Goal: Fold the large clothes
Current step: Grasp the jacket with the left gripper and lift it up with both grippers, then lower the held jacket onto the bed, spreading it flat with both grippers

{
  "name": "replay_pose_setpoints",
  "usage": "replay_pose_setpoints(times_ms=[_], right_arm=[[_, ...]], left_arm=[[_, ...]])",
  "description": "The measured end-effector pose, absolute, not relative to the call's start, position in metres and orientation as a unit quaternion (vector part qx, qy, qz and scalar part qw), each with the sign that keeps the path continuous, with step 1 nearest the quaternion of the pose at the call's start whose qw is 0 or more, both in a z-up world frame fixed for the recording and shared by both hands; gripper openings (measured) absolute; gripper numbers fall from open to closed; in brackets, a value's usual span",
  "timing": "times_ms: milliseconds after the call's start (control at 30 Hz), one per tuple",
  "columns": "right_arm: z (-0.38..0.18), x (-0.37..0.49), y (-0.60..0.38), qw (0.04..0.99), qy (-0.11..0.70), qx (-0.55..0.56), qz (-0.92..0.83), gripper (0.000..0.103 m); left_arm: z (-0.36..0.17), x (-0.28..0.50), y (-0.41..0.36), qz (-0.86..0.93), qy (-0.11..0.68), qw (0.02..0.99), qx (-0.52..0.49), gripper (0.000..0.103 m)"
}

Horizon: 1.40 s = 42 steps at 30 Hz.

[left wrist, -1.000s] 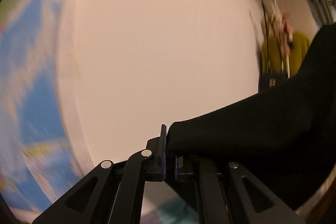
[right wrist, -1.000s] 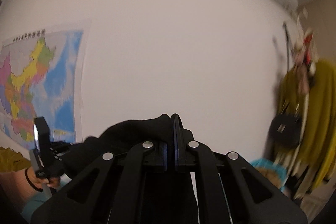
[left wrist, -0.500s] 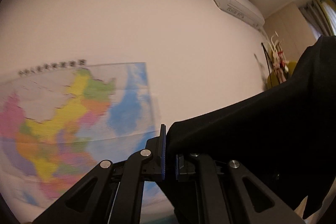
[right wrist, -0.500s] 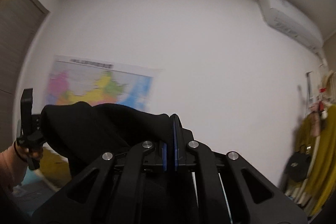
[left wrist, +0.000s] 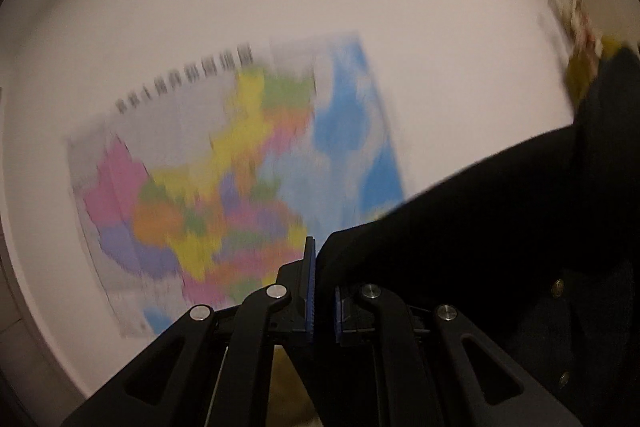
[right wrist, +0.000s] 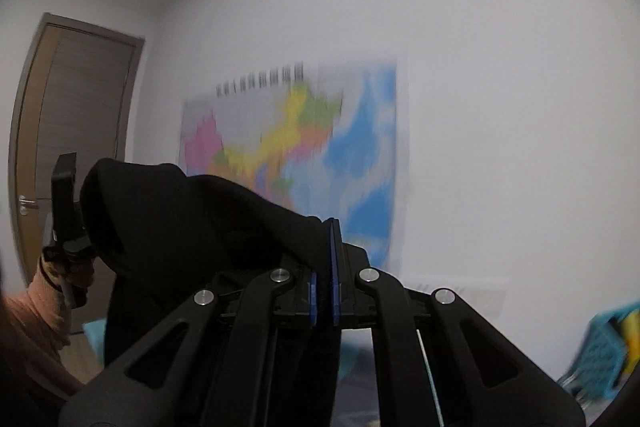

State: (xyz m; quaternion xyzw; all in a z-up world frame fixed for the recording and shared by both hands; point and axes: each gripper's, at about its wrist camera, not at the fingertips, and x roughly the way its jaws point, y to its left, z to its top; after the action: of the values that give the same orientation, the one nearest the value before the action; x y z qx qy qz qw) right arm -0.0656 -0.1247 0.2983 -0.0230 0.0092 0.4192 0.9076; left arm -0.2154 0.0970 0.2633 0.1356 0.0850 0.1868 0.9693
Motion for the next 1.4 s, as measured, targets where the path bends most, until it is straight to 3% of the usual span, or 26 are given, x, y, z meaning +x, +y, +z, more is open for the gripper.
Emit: replay_pose_setpoints(times_ms=[100, 300, 367, 500, 700, 800, 833, 900, 1000, 1067, 1133, 1400], right_arm=[[0.258, 0.012, -0.081, 0.905, 0.101, -0.029, 0.413, 0.005], [0.103, 0.172, 0.008, 0.879, 0.312, -0.051, 0.357, 0.005], [0.064, 0.201, 0.018, 0.87, 0.353, -0.044, 0.341, 0.005], [0.037, 0.242, 0.01, 0.861, 0.391, 0.003, 0.326, 0.005], [0.022, 0.281, 0.013, 0.84, 0.441, 0.025, 0.316, 0.007], [-0.015, 0.301, 0.033, 0.822, 0.486, 0.016, 0.297, 0.019], [-0.026, 0.304, 0.037, 0.823, 0.493, 0.009, 0.283, 0.041], [-0.031, 0.303, 0.034, 0.831, 0.495, 0.011, 0.255, 0.068], [-0.02, 0.281, 0.014, 0.834, 0.472, 0.018, 0.284, 0.067], [-0.011, 0.255, -0.007, 0.835, 0.455, 0.014, 0.309, 0.075], [-0.008, 0.221, -0.027, 0.827, 0.454, 0.008, 0.331, 0.081], [-0.05, 0.046, -0.096, 0.781, 0.505, -0.041, 0.364, 0.083]], left_arm=[[0.208, -0.145, 0.129, 0.208, 0.176, 0.954, 0.127, 0.006], [0.038, -0.001, 0.192, 0.181, 0.386, 0.903, 0.043, 0.005], [0.007, 0.02, 0.206, 0.194, 0.403, 0.894, 0.028, 0.005], [-0.011, 0.044, 0.245, 0.176, 0.436, 0.881, -0.059, 0.005], [-0.012, 0.062, 0.27, 0.169, 0.47, 0.861, -0.092, 0.01], [-0.033, 0.075, 0.277, 0.191, 0.498, 0.841, -0.086, 0.015], [-0.04, 0.075, 0.28, 0.201, 0.504, 0.835, -0.09, 0.019], [-0.046, 0.072, 0.283, 0.203, 0.509, 0.831, -0.092, 0.025], [-0.045, 0.059, 0.285, 0.191, 0.507, 0.835, -0.097, 0.034], [-0.038, 0.045, 0.283, 0.179, 0.494, 0.846, -0.092, 0.038], [-0.029, 0.027, 0.278, 0.155, 0.477, 0.86, -0.087, 0.053], [-0.019, -0.049, 0.241, 0.079, 0.444, 0.891, -0.05, 0.064]])
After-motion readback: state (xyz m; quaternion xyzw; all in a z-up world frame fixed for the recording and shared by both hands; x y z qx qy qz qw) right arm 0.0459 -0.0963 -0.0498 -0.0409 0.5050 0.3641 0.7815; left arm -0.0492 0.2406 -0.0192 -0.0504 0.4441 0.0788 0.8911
